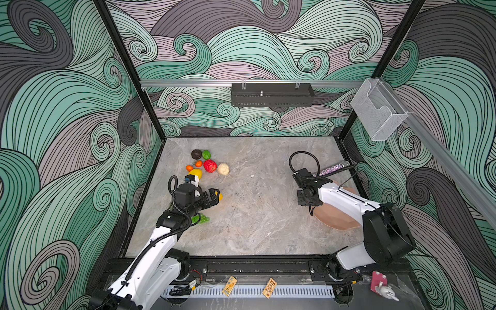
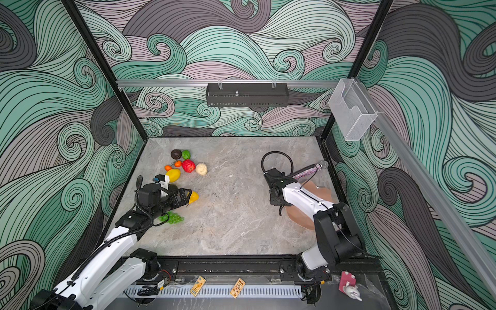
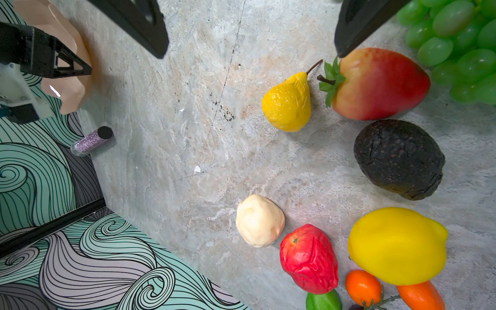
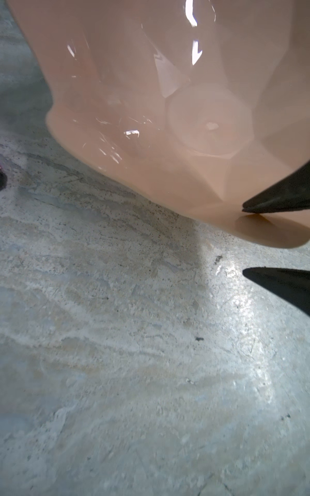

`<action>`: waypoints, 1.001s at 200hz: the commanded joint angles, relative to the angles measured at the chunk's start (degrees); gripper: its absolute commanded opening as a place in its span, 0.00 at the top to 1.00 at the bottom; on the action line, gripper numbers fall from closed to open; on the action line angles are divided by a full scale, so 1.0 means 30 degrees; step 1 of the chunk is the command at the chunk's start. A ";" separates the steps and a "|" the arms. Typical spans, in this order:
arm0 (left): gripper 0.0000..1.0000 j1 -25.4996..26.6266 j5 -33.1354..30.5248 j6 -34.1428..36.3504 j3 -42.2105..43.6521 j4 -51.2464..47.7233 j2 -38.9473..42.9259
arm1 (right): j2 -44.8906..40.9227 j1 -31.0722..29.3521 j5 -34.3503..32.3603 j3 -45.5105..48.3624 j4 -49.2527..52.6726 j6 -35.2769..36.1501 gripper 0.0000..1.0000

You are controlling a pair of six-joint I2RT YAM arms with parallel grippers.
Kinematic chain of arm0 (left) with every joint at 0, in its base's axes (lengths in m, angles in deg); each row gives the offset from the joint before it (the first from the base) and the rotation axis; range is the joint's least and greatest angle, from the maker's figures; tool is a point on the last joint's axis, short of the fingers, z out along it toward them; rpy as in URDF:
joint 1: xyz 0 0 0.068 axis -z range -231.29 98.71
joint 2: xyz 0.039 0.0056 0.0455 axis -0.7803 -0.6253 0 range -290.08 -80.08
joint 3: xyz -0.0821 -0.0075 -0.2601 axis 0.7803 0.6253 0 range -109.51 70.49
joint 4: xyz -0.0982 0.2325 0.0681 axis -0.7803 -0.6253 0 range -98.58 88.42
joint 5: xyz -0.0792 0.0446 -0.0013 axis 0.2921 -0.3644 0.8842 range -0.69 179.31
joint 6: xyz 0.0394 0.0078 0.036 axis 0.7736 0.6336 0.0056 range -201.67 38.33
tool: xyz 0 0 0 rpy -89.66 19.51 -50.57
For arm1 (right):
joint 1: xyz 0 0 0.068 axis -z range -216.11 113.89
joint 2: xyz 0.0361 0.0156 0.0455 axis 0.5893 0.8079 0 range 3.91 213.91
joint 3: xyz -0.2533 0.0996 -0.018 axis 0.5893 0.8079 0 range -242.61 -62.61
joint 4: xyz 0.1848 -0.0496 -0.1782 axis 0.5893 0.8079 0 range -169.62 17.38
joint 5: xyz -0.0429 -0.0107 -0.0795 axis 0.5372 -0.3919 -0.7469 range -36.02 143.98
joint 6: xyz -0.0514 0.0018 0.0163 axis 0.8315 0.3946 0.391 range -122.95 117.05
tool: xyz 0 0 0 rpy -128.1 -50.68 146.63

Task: Place and organize the fake fruits in the fruit bowl
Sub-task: 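Raise both arms, moving the right gripper toward the pink bowl's rim, then grip the pink bowl rim with the right gripper and drag it toward the fruits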

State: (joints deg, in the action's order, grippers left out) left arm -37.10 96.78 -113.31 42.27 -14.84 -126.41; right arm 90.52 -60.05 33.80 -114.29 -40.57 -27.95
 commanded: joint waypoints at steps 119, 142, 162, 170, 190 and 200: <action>0.02 0.0219 0.0764 0.0082 0.0327 0.0882 0.0120 | 0.1010 -0.5194 -0.1395 -0.2158 0.0990 -0.1360 0.90; 0.02 0.0219 0.0617 0.0135 0.0327 0.0771 0.0176 | 0.2620 -0.7275 -0.1361 -0.4092 0.1208 -0.1629 0.90; 0.02 0.0218 0.0519 0.0109 0.0299 0.0649 0.0163 | 0.4356 -0.8629 -0.1183 -0.6352 0.1677 -0.1586 0.91; 0.01 0.0212 0.0402 0.0089 0.0269 0.0557 0.0221 | 0.5035 -0.9095 -0.1182 -0.7185 0.1832 -0.1502 0.91; 0.02 0.0204 -0.0244 0.0083 0.0264 0.0127 0.0505 | 0.6502 -0.9955 -0.0917 -0.9168 0.1886 -0.1381 0.91; 0.02 0.0219 -0.0797 0.0042 0.0240 -0.0198 0.0776 | 0.7187 -1.0294 -0.0588 -1.0075 0.1866 -0.1303 0.91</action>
State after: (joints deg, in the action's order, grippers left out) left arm -36.90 97.87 -113.33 43.32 -13.50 -126.06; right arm 108.35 -88.79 27.81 -139.39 -35.59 -30.83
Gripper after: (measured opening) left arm 0.985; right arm 0.097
